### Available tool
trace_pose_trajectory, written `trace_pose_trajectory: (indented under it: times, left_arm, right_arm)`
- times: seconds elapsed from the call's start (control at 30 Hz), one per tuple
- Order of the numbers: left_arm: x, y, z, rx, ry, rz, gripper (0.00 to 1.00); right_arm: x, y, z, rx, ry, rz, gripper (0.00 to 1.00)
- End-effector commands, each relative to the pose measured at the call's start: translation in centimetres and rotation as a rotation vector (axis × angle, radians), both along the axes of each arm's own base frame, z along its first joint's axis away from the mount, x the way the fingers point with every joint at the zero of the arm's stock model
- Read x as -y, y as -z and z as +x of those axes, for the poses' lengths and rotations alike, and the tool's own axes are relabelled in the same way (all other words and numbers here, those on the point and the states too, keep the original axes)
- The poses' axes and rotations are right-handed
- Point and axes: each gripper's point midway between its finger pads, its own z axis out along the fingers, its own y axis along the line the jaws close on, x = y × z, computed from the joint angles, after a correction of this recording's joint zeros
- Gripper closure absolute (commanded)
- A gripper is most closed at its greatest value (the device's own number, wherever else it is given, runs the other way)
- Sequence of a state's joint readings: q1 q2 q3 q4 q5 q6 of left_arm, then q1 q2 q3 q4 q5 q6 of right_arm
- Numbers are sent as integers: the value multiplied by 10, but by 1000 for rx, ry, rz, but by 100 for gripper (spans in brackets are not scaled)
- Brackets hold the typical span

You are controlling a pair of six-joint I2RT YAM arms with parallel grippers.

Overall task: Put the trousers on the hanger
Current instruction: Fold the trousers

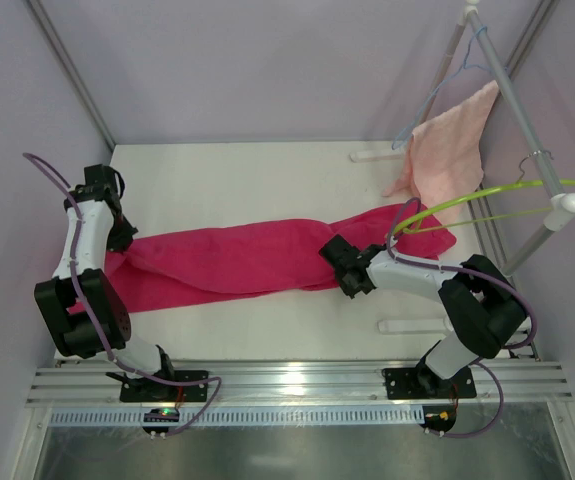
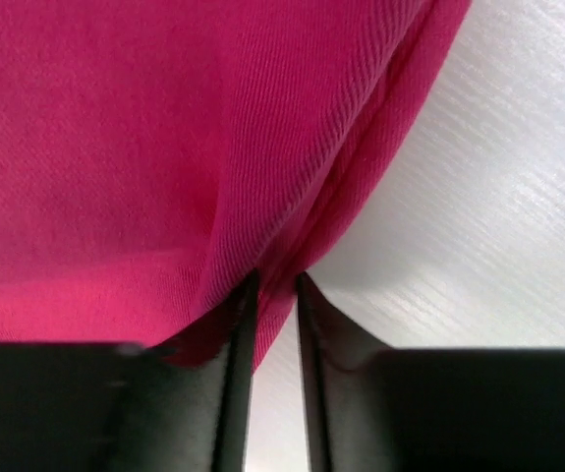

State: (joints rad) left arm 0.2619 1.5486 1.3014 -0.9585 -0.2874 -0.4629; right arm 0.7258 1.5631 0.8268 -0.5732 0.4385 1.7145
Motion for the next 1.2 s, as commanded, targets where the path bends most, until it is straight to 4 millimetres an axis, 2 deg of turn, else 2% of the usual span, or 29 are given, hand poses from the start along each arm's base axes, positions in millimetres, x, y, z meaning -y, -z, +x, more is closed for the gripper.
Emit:
trace_pose_trajectory:
  times: [0.0, 0.03, 0.07, 0.27, 0.37, 0.57, 0.7, 0.9, 0.97, 1.07, 1.17]
  left_arm:
    - [-3, -23, 8, 79, 4, 31, 100]
    - [-3, -22, 7, 74, 4, 31, 100]
    - [-4, -22, 7, 70, 3, 33, 100]
    - [-10, -25, 0, 45, 2, 72, 100]
    - [-25, -31, -9, -3, -19, 162, 100]
    - [-35, -30, -21, -67, -24, 237, 100]
    - [-32, -18, -27, -98, -15, 222, 100]
    - [-13, 12, -41, -124, 0, 118, 100]
    - [-3, 19, -39, -92, -10, 42, 84]
    - [-3, 13, -33, 0, -62, -36, 54]
    - [-3, 1, -24, 85, -83, -81, 48]
  right_arm:
    - [29, 8, 4, 5, 66, -130, 79]
    - [31, 7, 5, 6, 68, -138, 92]
    - [36, 6, 6, 9, 78, -156, 96]
    - [61, -10, 5, 59, 106, -247, 96]
    - [77, -18, 3, 73, 126, -311, 96]
    - [94, -20, 1, 62, 156, -367, 96]
    - [103, -14, -4, 38, 164, -395, 96]
    - [117, -8, -7, 25, 178, -399, 96]
    - [117, -10, -6, 35, 169, -394, 96]
    - [114, -13, -3, 49, 132, -389, 96]
    - [115, -15, -4, 63, 120, -389, 96]
